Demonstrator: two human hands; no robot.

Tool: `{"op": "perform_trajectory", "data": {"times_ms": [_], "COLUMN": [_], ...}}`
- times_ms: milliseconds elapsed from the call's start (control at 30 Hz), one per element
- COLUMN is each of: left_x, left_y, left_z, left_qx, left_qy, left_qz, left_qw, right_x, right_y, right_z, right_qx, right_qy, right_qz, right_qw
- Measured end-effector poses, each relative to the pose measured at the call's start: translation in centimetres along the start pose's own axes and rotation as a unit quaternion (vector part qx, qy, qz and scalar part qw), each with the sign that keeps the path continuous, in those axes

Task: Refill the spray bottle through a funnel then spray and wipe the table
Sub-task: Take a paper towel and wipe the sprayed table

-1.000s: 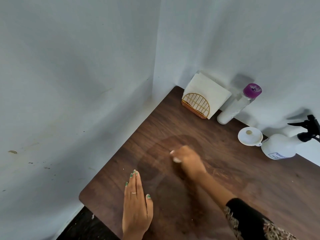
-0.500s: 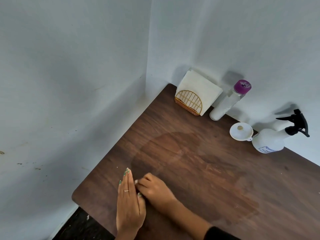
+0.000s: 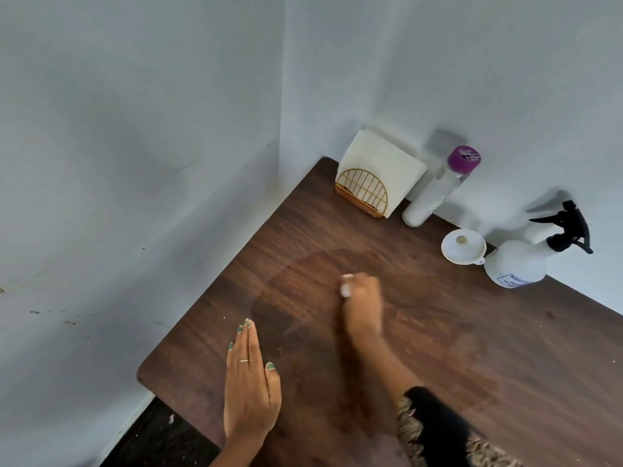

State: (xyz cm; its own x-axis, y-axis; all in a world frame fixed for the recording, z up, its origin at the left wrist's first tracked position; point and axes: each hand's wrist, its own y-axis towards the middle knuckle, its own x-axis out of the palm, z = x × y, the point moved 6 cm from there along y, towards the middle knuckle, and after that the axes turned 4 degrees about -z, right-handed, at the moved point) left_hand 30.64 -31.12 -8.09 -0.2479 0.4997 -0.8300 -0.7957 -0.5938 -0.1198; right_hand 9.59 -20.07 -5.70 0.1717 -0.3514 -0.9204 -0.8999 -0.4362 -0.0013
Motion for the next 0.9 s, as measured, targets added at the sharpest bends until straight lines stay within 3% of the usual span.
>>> {"op": "perform_trajectory", "data": {"times_ms": [133, 200, 233, 300, 400, 533, 600, 667, 767, 900], "left_x": [-0.2, -0.3, -0.3, -0.5, -0.2, 0.0, 0.0, -0.1, -0.4, -0.4], "left_y": [-0.2, -0.2, -0.2, 0.1, 0.3, 0.3, 0.3, 0.2, 0.1, 0.1], "left_z": [0.0, 0.4, 0.5, 0.1, 0.0, -0.1, 0.0, 0.2, 0.4, -0.2], "left_qx": [0.020, 0.049, 0.056, 0.033, 0.022, 0.021, 0.021, 0.025, 0.031, 0.035], "left_qy": [-0.039, -0.035, -0.030, -0.024, -0.004, 0.007, 0.005, -0.005, -0.031, -0.062], "left_qz": [0.009, 0.004, 0.005, 0.009, 0.000, -0.003, -0.003, 0.003, 0.009, 0.014], "left_qw": [0.999, 0.998, 0.998, 0.999, 1.000, 1.000, 1.000, 1.000, 0.999, 0.997], "right_x": [4.3, 4.0, 3.2, 0.4, -5.0, -10.1, -8.7, -6.0, -0.3, 3.6], "right_y": [-8.5, -10.6, -10.5, -8.4, -4.6, -4.8, -5.5, -5.6, -8.5, -15.7], "right_z": [-11.3, -10.8, -9.0, -3.4, 8.9, 17.4, 15.9, 11.3, 1.2, -9.1], "right_qx": [-0.276, -0.373, -0.379, -0.280, -0.027, 0.243, 0.283, 0.226, 0.035, -0.186], "right_qy": [0.018, -0.014, -0.007, 0.022, -0.035, -0.046, -0.030, 0.006, 0.020, 0.082], "right_qz": [-0.140, -0.131, -0.115, -0.082, 0.018, 0.117, 0.125, 0.104, 0.011, -0.120], "right_qw": [0.951, 0.918, 0.918, 0.956, 0.999, 0.962, 0.951, 0.969, 0.999, 0.972]}}
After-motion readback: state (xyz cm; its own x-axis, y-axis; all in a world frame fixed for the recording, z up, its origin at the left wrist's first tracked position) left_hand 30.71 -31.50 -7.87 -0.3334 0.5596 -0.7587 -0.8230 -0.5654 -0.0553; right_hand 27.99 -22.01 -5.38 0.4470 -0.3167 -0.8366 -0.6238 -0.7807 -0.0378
